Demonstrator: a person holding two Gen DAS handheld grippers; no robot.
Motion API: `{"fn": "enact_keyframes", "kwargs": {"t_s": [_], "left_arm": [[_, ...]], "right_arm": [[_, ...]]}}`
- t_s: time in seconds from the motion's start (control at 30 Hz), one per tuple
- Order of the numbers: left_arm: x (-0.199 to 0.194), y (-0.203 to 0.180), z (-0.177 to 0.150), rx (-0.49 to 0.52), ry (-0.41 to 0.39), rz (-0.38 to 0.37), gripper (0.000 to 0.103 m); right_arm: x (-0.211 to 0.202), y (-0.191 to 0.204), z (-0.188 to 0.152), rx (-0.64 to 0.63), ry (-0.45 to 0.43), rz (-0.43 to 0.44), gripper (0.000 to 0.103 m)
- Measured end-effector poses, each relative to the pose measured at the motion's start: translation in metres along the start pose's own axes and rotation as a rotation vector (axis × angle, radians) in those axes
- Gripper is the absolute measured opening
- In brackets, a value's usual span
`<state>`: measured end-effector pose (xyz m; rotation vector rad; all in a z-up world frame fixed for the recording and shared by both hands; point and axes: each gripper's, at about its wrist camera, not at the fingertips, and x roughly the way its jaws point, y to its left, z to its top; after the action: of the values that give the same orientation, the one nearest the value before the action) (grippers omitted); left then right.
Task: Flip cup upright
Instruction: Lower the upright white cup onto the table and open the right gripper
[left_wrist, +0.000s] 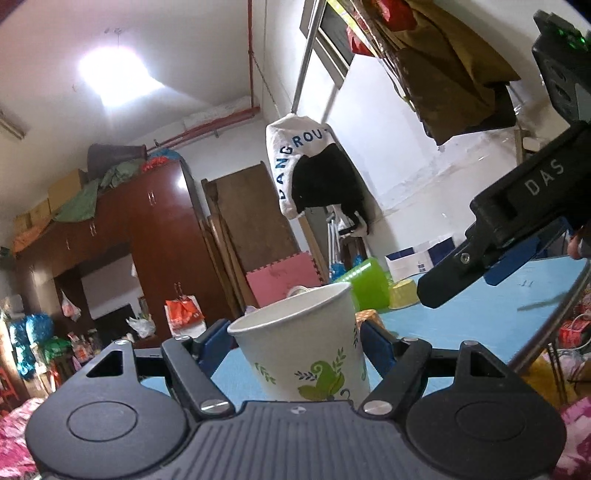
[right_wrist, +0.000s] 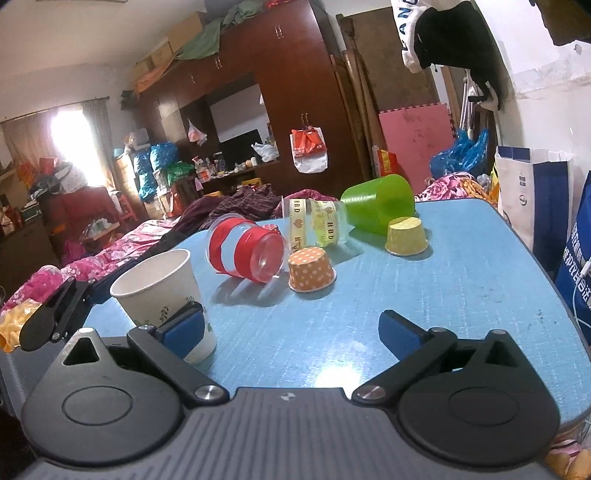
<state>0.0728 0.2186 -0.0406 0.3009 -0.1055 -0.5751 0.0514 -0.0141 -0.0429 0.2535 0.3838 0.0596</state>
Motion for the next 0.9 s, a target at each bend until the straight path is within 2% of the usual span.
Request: {"fn": "enact_keyframes", "kwargs": {"t_s": [0.2,0.37,0.47,0.73,0.8,0.9], "left_arm": [[0.004,0.007,-0.005,-0.029,0.031,-0.024,0.081],[-0.004,0.014,-0.005,-0.041,0.017,-0.067,0.092],[-0.009,0.020,-0.002,-0.063,0.004,-0.107,0.093],[-0.035,0.068,0.024,-0.275,-0.024,-0.229,0.096],[-0.046,0.081,0.034,-0.318,-0.015,-0.195,0.101],[-0.054,0.096,0.049,-0.343,0.067,-0.110,0.103]], "right_arm": [[-0.001,-0.001,0.000,0.005,-0.002,0.000,0.102],[-0.002,-0.002,0.000,0.007,-0.006,0.003,0.102],[-0.004,-0.002,0.000,0.009,-0.019,0.007,0.102],[-0.023,0.006,0.003,0.005,-0.093,-0.025,0.102],[-0.028,0.015,0.005,-0.014,-0.108,-0.057,0.102],[-0.038,0.036,0.009,-0.060,-0.136,-0.146,0.102]]}}
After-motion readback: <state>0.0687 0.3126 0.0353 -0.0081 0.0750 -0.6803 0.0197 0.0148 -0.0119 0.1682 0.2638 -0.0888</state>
